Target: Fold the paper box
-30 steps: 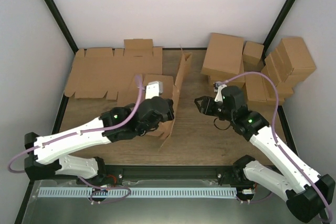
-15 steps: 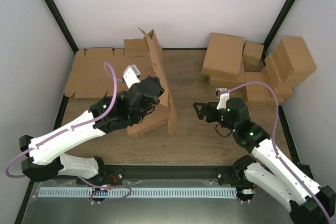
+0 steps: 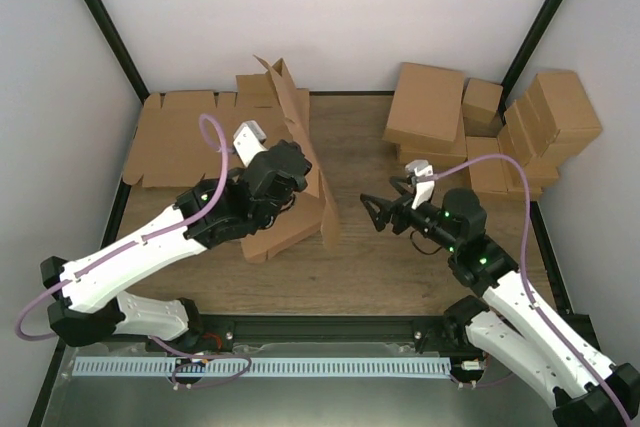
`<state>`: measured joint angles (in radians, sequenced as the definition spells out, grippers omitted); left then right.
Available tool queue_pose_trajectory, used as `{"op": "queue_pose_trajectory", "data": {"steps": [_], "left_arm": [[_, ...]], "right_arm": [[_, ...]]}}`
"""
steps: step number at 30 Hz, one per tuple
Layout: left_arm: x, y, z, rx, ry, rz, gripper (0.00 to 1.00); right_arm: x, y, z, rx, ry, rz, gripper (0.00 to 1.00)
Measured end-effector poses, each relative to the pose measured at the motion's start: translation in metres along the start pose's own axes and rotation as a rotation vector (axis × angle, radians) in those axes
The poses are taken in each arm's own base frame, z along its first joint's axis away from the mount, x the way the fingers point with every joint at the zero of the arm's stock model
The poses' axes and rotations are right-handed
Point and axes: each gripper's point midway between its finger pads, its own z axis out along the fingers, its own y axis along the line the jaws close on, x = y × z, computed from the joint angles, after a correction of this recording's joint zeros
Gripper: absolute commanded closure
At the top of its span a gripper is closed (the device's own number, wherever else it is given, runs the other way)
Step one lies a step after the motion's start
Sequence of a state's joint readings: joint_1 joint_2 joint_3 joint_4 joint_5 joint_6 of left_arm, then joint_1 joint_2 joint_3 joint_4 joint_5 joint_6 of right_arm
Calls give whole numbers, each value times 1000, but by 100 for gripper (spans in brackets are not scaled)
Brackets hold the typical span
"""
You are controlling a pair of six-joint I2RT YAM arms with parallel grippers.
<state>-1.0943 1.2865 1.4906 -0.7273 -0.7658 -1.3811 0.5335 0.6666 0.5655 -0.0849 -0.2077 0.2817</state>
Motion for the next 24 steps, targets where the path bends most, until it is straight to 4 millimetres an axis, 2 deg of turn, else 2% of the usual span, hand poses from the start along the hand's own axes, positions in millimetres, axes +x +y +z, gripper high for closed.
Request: {"op": "queue_pose_trajectory", "data": {"steps": [5, 9, 13, 16, 22, 24], "left_arm": [[4, 3, 7, -20, -12, 6, 96], [7, 7, 17, -47, -34, 22, 96], [6, 5, 28, -68, -58, 27, 96], [7, 3, 34, -76, -66, 34, 96], [4, 4, 41, -89, -77, 36, 96], [4, 5, 42, -93, -79, 38, 96]], "right_arm": [[6, 30, -1, -167, 30, -71, 0], [10, 59, -14, -285, 5, -135, 0], [12, 78, -21, -343, -14, -162, 2], [24, 82, -10, -327, 27, -153, 1], [67, 100, 11, -285, 134, -192, 0], [77, 99, 19, -234, 151, -211, 0]]}}
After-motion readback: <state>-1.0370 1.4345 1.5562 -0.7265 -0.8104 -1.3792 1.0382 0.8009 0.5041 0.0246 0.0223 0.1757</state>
